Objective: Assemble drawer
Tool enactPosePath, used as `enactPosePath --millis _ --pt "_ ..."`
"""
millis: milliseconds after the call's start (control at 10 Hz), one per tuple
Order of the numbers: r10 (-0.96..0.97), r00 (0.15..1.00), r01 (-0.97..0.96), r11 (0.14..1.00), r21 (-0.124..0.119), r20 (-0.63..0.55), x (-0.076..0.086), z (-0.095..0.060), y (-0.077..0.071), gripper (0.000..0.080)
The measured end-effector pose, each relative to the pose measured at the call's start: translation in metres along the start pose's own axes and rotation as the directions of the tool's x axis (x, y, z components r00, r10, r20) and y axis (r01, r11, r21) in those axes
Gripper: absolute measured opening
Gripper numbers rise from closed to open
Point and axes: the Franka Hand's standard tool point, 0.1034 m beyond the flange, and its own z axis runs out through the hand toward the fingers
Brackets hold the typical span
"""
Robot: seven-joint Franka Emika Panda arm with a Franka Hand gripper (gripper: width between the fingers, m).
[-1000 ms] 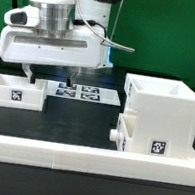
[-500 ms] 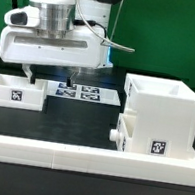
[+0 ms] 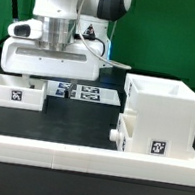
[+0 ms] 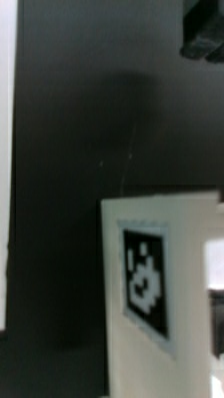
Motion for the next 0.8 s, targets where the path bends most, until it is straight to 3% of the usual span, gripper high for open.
enactPosePath --millis 300,400,500,600,700,800 --pt "-0.029 0.999 0.029 1.000 -0.008 -0.013 0.0007 0.0015 0.0049 0.0649" --pt "-0.030 0.999 0.030 1.000 -0.008 -0.013 0.0008 0.0016 0.0044 0.0555" --pt "-0.030 0.999 0.030 1.000 -0.008 -0.013 0.0009 0.0016 0.0044 0.0555" --pt "-0.030 0.999 0.030 1.000 -0.008 -0.013 0.0009 0.0016 0.0044 0.0353" --pt "-0.030 0.999 0.030 1.000 -0.008 -0.013 0.0008 0.0016 0.0044 0.0217" --pt "-0.030 0.999 0.030 1.000 -0.008 -0.013 0.0009 0.0016 0.0044 0.0217"
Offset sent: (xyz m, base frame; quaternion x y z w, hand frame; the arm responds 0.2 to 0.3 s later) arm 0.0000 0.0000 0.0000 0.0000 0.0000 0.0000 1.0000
